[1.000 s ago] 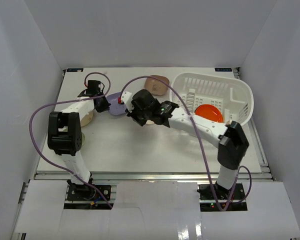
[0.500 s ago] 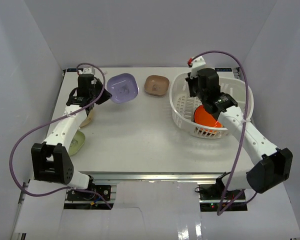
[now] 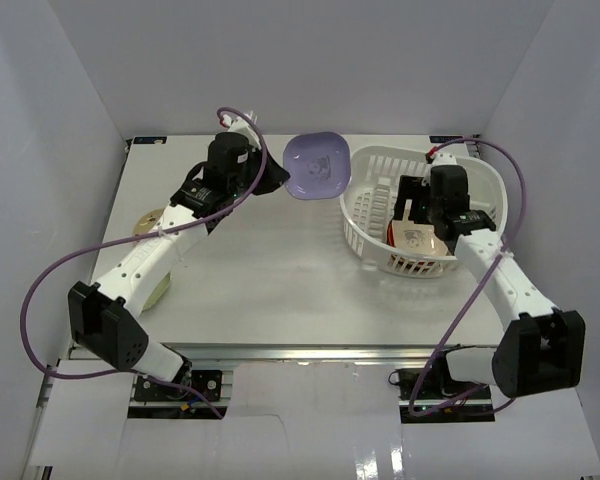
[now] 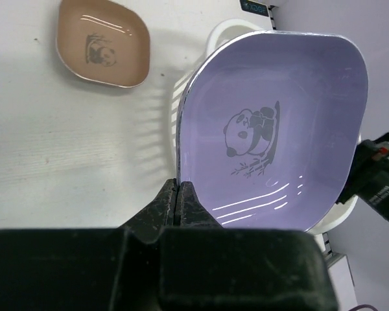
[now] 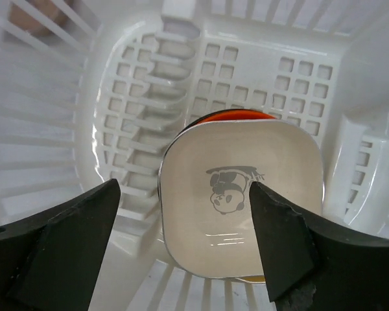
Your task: Place the plates into the plastic bin on the countertop
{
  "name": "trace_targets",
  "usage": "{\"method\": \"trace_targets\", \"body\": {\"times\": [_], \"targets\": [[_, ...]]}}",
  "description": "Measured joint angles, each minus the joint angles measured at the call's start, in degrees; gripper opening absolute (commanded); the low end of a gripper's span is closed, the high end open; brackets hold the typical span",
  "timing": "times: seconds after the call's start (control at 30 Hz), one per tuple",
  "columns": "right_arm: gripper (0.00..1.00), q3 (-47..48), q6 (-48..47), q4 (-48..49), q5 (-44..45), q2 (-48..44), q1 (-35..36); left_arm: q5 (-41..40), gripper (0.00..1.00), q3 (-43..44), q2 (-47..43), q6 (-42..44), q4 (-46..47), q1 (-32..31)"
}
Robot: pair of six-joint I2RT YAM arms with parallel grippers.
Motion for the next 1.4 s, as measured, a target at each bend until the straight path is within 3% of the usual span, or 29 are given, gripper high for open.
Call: {"method": "trace_targets", "body": {"times": [0.17, 0.2, 0.23, 0.27, 0.33, 0.53, 0.77, 0.83, 0.87, 0.97, 1.03, 1.23, 1.4], "targets": [[0.69, 1.4, 3.8, 0.2, -0.4, -12.0, -2.7, -3.0, 0.00, 6.1, 4.4, -0.4, 0.0, -5.4], [0.62, 2.3, 4.3, 0.3, 0.7, -15.0, -2.9, -3.3, 0.00, 7.4, 5.6, -0.4, 0.1, -6.6], [0.42, 3.3, 4.9, 0.7, 1.7, -17.8, -3.0, -3.9, 0.00, 9.3, 7.5, -0.4, 0.0, -8.2], [0.31, 4.4, 5.1, 0.8, 2.7, -20.4, -3.1, -4.3, 0.00, 11.1, 9.3, -0.4, 0.0, -9.5], [0.19, 7.1, 6.2, 1.2, 3.9, -25.7, -3.3, -5.1, 0.00, 15.0, 13.5, -0.3, 0.1, -12.2], [0.22, 15.5, 8.7, 4.1, -2.4, -33.1, -3.4, -6.8, 0.00, 28.8, 28.2, 0.2, -1.9, -19.5], [0.25, 12.1, 10.3, 3.4, -9.5, -33.7, -3.4, -7.6, 0.00, 40.9, 43.8, 0.7, -4.3, -24.9], [0.26, 10.9, 10.4, 2.6, -10.6, -33.7, -3.4, -7.5, 0.16, 42.2, 46.6, 0.8, -5.2, -25.7], [0.26, 10.5, 10.4, 2.3, -11.0, -33.7, -3.4, -7.5, 0.40, 42.3, 47.5, 1.0, -5.7, -26.0], [0.29, 10.2, 10.4, 1.0, -11.7, -33.6, -3.4, -7.6, 0.78, 43.6, 49.4, 1.9, -8.0, -26.1], [0.30, 10.2, 10.4, 0.9, -12.3, -33.6, -3.4, -8.2, 0.87, 45.0, 49.6, 2.6, -9.4, -25.9], [0.34, 10.1, 10.3, 1.3, -15.4, -33.2, -3.4, -8.9, 0.87, 47.8, 44.9, 3.0, -9.7, -21.4], [0.36, 8.5, 10.2, 2.0, -20.4, -30.4, -3.4, -7.0, 0.73, 35.2, 31.7, 0.2, -3.9, -7.8]]}}
